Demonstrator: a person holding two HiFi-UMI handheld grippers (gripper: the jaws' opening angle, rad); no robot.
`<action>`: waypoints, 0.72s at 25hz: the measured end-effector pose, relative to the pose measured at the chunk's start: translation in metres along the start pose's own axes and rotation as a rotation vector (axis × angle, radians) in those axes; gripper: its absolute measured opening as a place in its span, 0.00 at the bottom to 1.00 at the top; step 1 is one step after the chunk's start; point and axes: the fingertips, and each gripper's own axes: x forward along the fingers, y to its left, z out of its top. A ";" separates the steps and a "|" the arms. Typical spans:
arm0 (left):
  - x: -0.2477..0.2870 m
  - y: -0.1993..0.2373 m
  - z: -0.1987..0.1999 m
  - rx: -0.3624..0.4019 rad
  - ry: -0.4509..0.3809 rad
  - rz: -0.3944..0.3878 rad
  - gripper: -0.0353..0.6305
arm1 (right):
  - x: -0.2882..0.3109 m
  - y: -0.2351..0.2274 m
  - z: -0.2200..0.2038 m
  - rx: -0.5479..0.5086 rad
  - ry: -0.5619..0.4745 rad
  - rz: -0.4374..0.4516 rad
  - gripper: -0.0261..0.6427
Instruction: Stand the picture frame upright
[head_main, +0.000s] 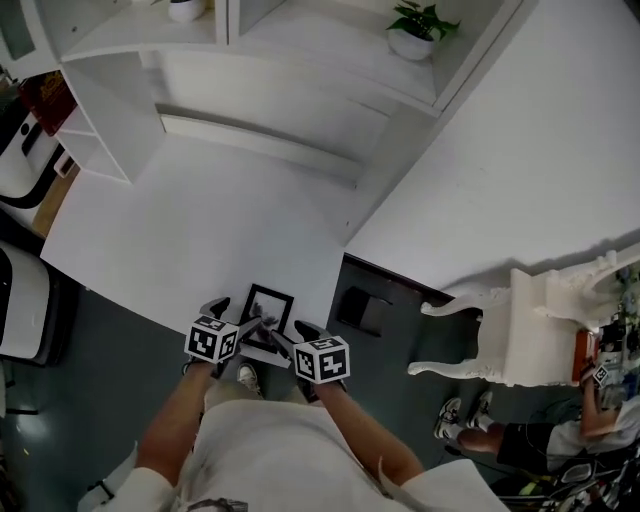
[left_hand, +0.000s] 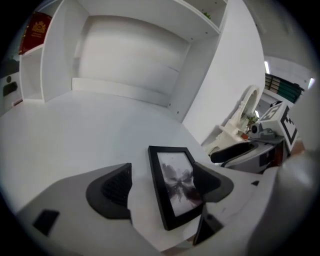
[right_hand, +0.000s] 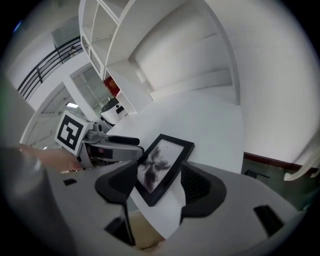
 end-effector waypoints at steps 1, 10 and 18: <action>0.005 0.002 -0.003 -0.007 0.019 0.013 0.62 | 0.006 -0.005 -0.004 0.005 0.034 -0.006 0.45; 0.023 0.008 -0.005 -0.029 0.111 0.052 0.43 | 0.038 -0.032 -0.006 0.091 0.188 -0.075 0.34; 0.028 0.004 -0.012 -0.123 0.085 0.062 0.22 | 0.039 -0.029 -0.005 0.054 0.224 -0.086 0.34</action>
